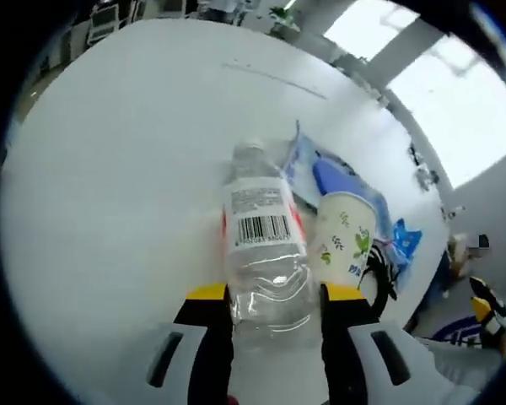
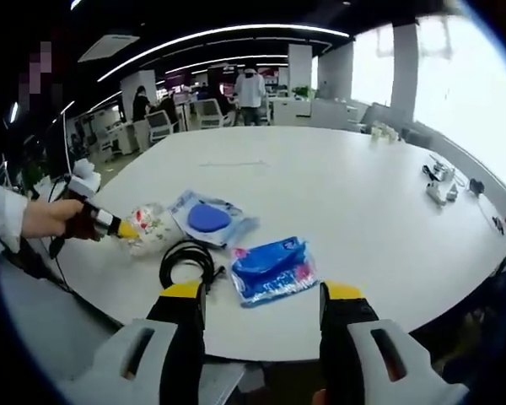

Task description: Arrange the tabletop items into an orderly group along one side of the table until the central work area is clear of visible clutter.

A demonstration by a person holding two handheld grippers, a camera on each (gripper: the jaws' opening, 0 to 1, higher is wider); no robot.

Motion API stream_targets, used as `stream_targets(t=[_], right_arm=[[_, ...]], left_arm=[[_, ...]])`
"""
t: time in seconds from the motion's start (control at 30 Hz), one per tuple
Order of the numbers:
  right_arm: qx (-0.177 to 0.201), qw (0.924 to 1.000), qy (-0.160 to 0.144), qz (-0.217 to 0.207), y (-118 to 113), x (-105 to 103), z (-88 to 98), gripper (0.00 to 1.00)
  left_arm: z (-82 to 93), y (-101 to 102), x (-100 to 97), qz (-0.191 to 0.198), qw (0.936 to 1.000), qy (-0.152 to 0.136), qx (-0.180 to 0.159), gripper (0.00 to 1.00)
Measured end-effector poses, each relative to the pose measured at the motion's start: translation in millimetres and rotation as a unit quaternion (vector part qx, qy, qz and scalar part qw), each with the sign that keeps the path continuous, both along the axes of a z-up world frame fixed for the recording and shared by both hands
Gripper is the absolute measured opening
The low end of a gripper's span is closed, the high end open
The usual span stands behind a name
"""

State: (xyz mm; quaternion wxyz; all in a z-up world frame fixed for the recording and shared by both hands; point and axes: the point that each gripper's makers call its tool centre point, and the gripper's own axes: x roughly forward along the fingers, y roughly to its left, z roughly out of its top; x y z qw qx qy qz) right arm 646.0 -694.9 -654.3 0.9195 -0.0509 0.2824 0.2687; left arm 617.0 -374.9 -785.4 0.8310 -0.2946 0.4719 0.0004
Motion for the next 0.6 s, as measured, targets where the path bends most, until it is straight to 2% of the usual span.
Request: stream_targets(t=[0.03, 0.13, 0.23, 0.3, 0.37, 0.4, 0.5, 0.53, 0.6], right_arm=[[0.016, 0.9998, -0.001, 0.008, 5, -1, 3.6, 0.52], [0.012, 0.9993, -0.013, 0.031, 12, -1, 10.1, 0.53], [0.013, 0.9986, -0.031, 0.041, 16, 3, 21.4, 0.53], [0.052, 0.9972, -0.04, 0.034, 22, 9, 37.0, 0.53], [0.115, 0.9923, -0.044, 0.018, 27, 20, 58.9, 0.53], [0.156, 0.9868, -0.044, 0.011, 31, 26, 72.3, 0.54], [0.239, 0.9707, -0.028, -0.001, 41, 39, 93.7, 0.55], [0.251, 0.9678, -0.026, 0.001, 45, 41, 97.5, 0.55], [0.244, 0.9692, -0.028, 0.017, 57, 44, 100.9, 0.55]], left_arm=[[1.9, 2, -1.0, 0.005, 1.0, -0.003, -0.005, 0.35], [4.8, 5, -5.6, 0.014, 0.9998, -0.005, -0.011, 0.35], [11.2, 5, -4.8, 0.047, 0.9975, -0.015, -0.052, 0.35], [15.7, 7, -4.9, 0.056, 0.996, -0.024, -0.066, 0.35], [20.3, 9, -4.9, 0.065, 0.9944, -0.032, -0.078, 0.35], [22.4, 11, -4.7, 0.067, 0.9939, -0.036, -0.079, 0.35], [30.4, 13, -3.1, 0.071, 0.9928, -0.048, -0.083, 0.36], [33.4, 14, -2.9, 0.071, 0.9923, -0.052, -0.086, 0.36], [37.0, 16, -1.9, 0.07, 0.9921, -0.06, -0.085, 0.36]])
